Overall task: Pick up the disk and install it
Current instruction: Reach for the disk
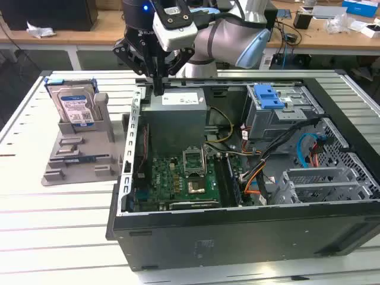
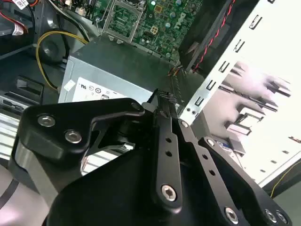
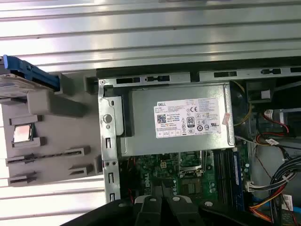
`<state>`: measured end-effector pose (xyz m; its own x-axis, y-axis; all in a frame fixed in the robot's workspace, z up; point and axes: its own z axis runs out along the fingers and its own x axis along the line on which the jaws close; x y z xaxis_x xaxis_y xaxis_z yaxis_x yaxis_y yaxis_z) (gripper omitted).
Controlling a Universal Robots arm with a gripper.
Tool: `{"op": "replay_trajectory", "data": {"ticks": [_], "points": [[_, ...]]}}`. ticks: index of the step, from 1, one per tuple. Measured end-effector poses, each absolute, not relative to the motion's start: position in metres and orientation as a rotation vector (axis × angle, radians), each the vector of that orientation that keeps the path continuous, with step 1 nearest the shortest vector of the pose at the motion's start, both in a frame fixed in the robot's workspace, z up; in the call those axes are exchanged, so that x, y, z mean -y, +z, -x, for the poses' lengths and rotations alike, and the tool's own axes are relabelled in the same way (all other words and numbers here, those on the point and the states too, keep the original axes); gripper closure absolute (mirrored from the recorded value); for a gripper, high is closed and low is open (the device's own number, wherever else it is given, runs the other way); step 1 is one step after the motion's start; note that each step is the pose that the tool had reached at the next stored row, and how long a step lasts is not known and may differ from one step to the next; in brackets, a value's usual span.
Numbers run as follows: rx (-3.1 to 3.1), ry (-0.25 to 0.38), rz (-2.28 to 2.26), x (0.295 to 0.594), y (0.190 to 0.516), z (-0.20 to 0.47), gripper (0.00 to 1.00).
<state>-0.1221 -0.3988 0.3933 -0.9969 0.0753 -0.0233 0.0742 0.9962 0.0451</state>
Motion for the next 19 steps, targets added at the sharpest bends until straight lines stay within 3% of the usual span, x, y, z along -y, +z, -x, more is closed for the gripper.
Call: {"op": "replay_trajectory", "data": {"ticks": [19], "points": [[-3.114, 0.069, -0.117, 0.399, 0.393, 0.175, 0.9]]}}
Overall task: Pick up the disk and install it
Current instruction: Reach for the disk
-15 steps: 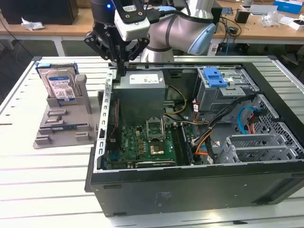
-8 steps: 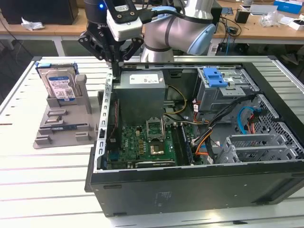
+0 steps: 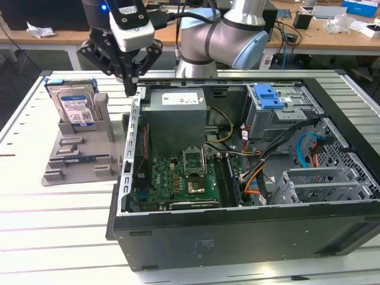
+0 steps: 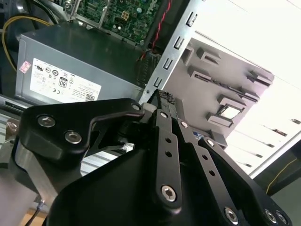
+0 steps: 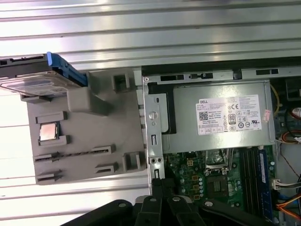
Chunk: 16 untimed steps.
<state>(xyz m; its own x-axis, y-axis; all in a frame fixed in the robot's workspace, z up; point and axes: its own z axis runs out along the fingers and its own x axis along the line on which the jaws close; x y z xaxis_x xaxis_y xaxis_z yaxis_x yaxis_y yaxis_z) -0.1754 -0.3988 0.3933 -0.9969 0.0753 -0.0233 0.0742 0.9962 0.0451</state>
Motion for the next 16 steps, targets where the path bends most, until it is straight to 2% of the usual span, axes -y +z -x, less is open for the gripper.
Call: {"op": "replay_trajectory", "data": {"ticks": [16], "points": [[-3.114, 0.069, -0.116, 0.394, 0.393, 0.22, 0.9]]}}
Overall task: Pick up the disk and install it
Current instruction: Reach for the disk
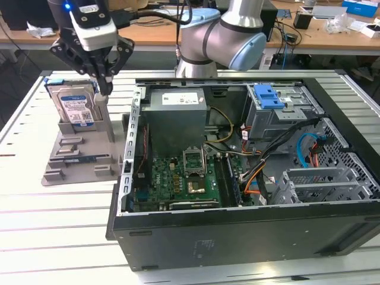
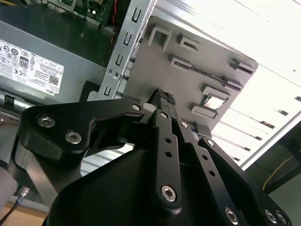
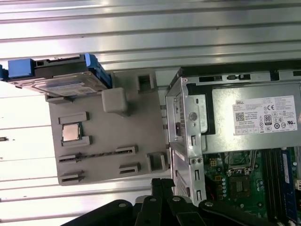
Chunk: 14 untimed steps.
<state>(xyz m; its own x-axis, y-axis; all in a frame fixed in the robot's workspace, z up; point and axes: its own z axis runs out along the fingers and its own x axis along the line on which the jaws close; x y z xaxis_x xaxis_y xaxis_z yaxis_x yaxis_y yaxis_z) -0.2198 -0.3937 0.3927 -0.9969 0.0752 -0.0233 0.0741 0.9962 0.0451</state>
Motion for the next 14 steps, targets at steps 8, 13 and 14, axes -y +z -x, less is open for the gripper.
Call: {"op": "replay_trajectory", "data": {"ticks": [8, 13, 14], "points": [[-3.114, 0.069, -0.117, 0.385, 0.392, 0.248, 0.9], [-3.114, 0.069, -0.117, 0.381, 0.391, 0.264, 0.9], [-3.114, 0.069, -0.116, 0.38, 0.391, 0.267, 0.9]]}}
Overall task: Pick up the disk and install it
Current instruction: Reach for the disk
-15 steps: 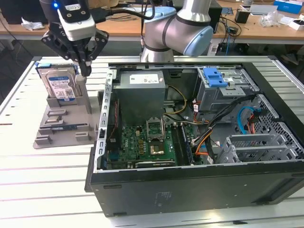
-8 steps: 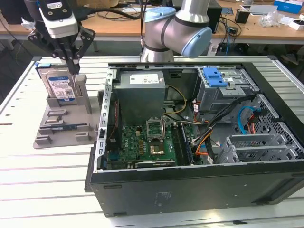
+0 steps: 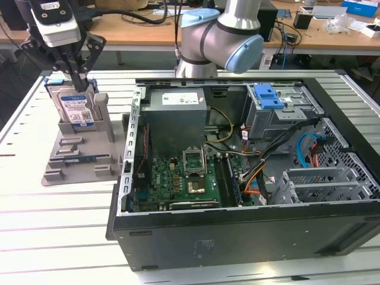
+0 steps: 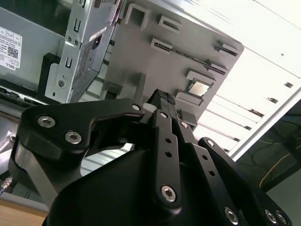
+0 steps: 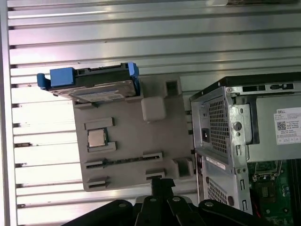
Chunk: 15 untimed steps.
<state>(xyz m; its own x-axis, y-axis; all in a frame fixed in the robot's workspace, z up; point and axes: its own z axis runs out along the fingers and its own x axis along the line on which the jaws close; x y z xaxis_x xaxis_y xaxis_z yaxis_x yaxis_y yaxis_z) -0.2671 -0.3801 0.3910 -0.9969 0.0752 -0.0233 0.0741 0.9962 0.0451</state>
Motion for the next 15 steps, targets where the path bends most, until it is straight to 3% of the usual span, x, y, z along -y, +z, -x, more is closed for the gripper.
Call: {"op": "replay_trajectory", "data": {"ticks": [15], "points": [[-3.114, 0.062, -0.116, 0.349, 0.386, 0.303, 0.9]]}}
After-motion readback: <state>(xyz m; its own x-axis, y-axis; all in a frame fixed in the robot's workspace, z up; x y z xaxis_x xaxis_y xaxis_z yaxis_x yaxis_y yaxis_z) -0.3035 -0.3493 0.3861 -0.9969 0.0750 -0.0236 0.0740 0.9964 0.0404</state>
